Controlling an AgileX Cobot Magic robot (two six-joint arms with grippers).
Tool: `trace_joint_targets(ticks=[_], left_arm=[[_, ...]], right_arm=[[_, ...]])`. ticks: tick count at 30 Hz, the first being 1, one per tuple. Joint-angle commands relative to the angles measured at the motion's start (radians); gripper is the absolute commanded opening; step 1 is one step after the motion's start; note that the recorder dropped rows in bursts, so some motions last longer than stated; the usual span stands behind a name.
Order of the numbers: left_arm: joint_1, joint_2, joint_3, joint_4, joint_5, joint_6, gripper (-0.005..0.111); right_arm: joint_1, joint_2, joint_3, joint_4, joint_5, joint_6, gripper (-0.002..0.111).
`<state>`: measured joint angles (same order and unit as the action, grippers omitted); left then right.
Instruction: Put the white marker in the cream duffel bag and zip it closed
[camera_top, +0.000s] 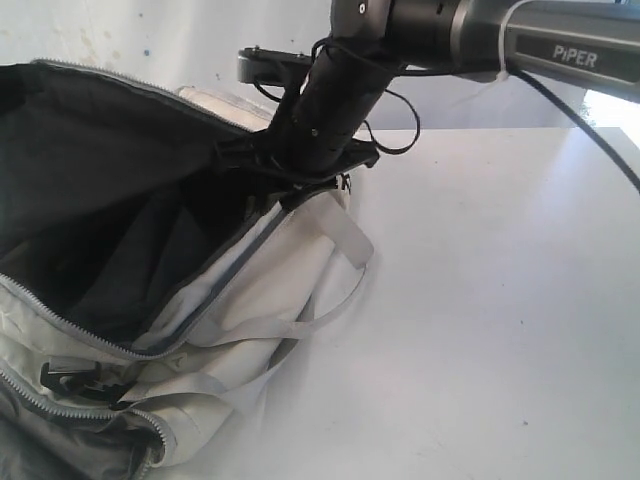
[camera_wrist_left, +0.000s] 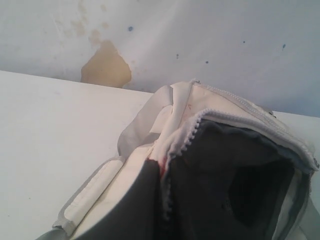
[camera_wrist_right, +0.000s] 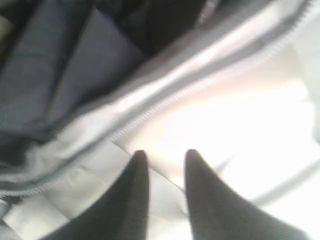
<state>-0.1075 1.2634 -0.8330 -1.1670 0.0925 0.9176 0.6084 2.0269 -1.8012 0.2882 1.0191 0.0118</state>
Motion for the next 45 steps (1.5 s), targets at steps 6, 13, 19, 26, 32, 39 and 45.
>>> trace_joint_targets(ticks=[6, 13, 19, 26, 32, 39, 45], left_arm=[[0.005, -0.007, -0.006, 0.052, 0.034, 0.002, 0.000], [0.005, -0.007, -0.006, 0.147, 0.177, 0.172, 0.000], [0.005, -0.007, -0.006, 0.149, 0.339, 0.382, 0.000], [0.001, -0.007, -0.006, 0.149, 0.555, 0.476, 0.027], [0.001, -0.007, -0.006, 0.152, 0.649, 0.469, 0.061], [0.001, -0.007, -0.006, 0.152, 0.693, 0.376, 0.091], [0.001, -0.007, -0.008, 0.245, 0.645, 0.031, 0.099]], right_arm=[[-0.010, -0.042, -0.004, -0.237, 0.200, -0.001, 0.000], [-0.092, -0.042, -0.004, -0.235, 0.202, 0.018, 0.000], [-0.164, -0.042, -0.004, -0.235, 0.202, 0.018, 0.000], [-0.221, -0.036, -0.004, -0.221, 0.189, 0.018, 0.000], [-0.231, -0.016, -0.004, -0.164, 0.153, 0.010, 0.000], [-0.277, 0.022, -0.004, 0.089, 0.075, -0.245, 0.000], [-0.318, 0.058, -0.004, 0.133, 0.009, -0.302, 0.016]])
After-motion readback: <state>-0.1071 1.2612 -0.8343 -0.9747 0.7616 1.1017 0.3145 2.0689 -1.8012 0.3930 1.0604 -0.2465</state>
